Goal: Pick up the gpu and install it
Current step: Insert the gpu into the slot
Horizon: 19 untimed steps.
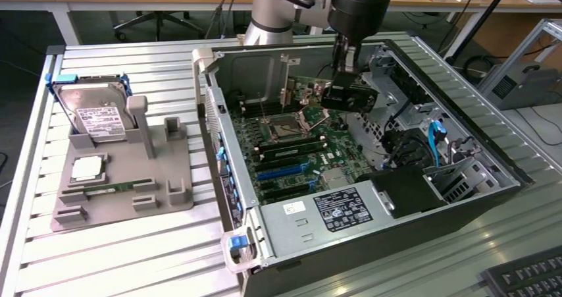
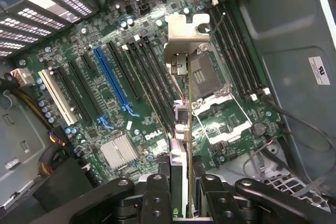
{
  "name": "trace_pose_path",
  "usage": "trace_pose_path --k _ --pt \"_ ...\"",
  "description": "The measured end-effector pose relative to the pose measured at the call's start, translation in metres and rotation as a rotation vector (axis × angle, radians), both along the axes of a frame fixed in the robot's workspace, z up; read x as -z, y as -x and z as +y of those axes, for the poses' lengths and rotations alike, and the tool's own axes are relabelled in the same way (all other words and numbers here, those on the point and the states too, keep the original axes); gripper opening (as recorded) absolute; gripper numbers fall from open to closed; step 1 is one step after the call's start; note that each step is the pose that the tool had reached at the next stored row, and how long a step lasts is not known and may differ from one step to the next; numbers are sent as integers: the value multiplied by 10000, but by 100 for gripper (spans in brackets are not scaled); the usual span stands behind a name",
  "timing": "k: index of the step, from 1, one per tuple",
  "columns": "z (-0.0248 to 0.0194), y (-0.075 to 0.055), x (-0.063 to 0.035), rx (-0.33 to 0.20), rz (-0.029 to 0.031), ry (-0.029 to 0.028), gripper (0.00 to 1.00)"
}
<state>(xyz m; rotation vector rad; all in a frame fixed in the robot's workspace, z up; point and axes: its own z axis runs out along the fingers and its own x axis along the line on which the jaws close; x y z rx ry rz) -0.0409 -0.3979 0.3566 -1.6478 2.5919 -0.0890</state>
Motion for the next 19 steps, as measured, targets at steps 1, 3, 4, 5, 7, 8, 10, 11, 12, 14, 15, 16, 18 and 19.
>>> trace_pose_path --k 1,3,4,5,7,8,10,11,12,14,15,16,18,19 --pt "0 0 0 -69 1 1 27" --pt "0 0 1 -167 0 2 27" --pt "0 0 2 -239 1 3 27" --pt "0 0 2 -301 1 4 27" --pt "0 0 3 -405 1 6 27" --pt "0 0 3 -440 1 7 27" --pt "0 0 4 -567 0 9 27" --pt "0 0 5 -673 0 11 27" --pt "0 0 5 -717 1 11 27" --pt "0 0 6 -828 1 13 27" --pt "0 0 6 -879 1 13 27" --pt "0 0 7 -947 1 14 27" --pt "0 0 8 -1070 0 15 27" --pt "0 0 8 -1123 0 16 27"
